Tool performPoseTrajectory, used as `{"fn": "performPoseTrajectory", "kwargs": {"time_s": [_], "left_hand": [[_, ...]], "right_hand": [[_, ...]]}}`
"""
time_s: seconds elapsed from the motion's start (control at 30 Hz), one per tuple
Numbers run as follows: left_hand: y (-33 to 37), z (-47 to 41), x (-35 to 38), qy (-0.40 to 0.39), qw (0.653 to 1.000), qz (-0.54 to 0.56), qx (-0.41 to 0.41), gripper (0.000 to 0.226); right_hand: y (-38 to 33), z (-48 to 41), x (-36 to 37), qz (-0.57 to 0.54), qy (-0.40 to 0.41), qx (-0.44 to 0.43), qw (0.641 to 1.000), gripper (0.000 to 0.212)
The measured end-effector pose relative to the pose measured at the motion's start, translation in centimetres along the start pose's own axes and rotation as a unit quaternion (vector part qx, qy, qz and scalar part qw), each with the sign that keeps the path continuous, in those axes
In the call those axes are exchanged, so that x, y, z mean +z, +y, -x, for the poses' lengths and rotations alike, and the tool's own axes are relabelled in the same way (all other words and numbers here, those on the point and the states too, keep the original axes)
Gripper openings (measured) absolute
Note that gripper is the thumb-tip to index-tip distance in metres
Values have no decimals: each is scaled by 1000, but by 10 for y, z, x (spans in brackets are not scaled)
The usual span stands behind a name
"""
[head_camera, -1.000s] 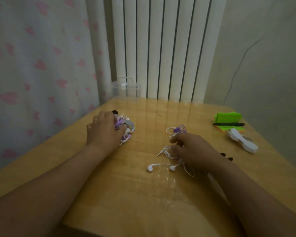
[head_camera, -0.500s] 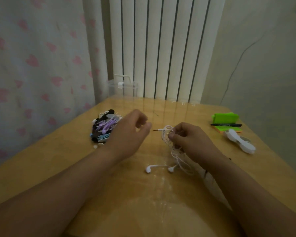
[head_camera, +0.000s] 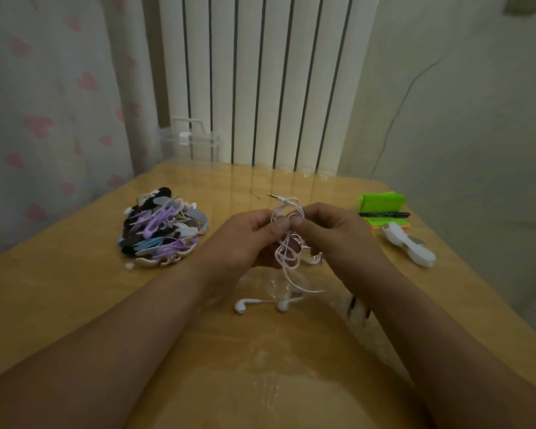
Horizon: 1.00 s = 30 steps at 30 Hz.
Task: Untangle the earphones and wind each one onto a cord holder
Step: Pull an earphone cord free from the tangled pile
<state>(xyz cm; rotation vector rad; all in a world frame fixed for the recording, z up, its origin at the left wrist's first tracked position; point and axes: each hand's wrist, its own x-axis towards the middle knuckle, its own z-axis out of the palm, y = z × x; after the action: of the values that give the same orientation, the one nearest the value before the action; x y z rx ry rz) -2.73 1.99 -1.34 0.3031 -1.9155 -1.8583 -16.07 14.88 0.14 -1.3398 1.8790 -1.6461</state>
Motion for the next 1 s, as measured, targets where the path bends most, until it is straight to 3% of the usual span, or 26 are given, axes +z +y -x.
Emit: {"fn": "performPoseTrajectory", "kwargs": {"time_s": [0.23, 0.43, 0.67, 0.83, 1.0], "left_hand": [[1, 5, -6, 11, 999, 30, -13, 31], [-1, 4, -12, 78, 994, -61, 44, 17], [-2, 8, -16, 71, 987, -125, 73, 16], [1, 6, -18, 89, 993, -45, 63, 18], [-2, 5, -18, 63, 994, -59, 72, 16]], "right_hand": [[5, 0, 1, -49, -31, 24, 998, 13], [6, 2, 1, 134, -63, -20, 989, 14], [4, 3, -1, 110, -61, -34, 991, 16], [4, 3, -5, 171, -71, -35, 982, 12], [-1, 4, 0, 138, -53, -53, 988, 9]]}}
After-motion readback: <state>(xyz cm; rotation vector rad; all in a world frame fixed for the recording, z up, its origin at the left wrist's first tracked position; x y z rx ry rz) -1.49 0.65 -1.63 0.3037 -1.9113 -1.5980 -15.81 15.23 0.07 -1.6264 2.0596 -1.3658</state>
